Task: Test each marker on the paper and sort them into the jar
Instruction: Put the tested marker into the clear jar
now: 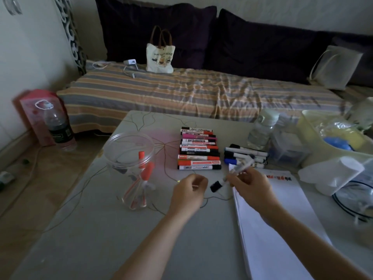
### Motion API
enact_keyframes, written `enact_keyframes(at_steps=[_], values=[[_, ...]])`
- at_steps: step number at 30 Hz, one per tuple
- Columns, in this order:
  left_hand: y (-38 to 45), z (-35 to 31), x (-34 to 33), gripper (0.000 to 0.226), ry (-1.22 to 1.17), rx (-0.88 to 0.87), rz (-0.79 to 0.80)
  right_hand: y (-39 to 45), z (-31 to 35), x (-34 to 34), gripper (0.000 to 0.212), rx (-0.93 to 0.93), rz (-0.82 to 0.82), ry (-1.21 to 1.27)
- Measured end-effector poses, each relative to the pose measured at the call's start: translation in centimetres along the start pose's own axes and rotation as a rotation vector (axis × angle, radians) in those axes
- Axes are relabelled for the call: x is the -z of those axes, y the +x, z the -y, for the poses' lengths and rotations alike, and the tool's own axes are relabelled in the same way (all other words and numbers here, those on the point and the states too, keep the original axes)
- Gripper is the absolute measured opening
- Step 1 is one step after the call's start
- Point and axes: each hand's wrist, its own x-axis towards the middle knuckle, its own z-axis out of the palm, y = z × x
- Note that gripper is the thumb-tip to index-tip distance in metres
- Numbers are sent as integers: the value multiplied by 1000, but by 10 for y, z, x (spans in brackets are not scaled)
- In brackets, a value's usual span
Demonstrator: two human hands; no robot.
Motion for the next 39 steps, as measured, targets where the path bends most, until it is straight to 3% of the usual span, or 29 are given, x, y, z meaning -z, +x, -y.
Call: enact_keyframes(at_steps=[4, 8, 11, 15, 20, 25, 27, 31, 32, 34, 36, 39], values=[[-13, -26, -23, 18, -527, 273, 167, -33, -4, 30, 8, -146, 4, 336], [-27, -46, -48, 19, -820, 423, 138, -46, -13, 46, 9, -233, 13, 509], [-30, -53, -53, 18, -965, 484, 150, -51, -17, 59, 28, -281, 115, 550], [-20, -57, -48, 12, -1100, 450, 182, -50, -22, 81, 31, -326, 316, 540], [-19, -59, -65, 17, -886, 354, 235, -44, -31, 82, 36, -396, 355, 342], [-21, -63, -82, 13, -777, 293, 243, -40, -31, 71, 32, -285, 294, 206], [-17, -64, -87, 12, -716, 294, 181, -39, -35, 67, 28, -172, 200, 24], [20, -52, -57, 12, -772, 337, -186, -44, -52, 71, 25, 212, -19, -361], [27, -42, -46, 10, -709, 258, -217, -45, -55, 73, 22, 226, -51, -356], [25, -29, -36, 7, -356, 62, -119, -40, -60, 74, 19, 189, -83, -354], [17, -21, -45, 4, 31, -104, 29, -34, -62, 69, 23, 144, -48, -411], [15, -17, -66, 8, 318, -301, 90, -32, -64, 61, 39, 157, -7, -416]])
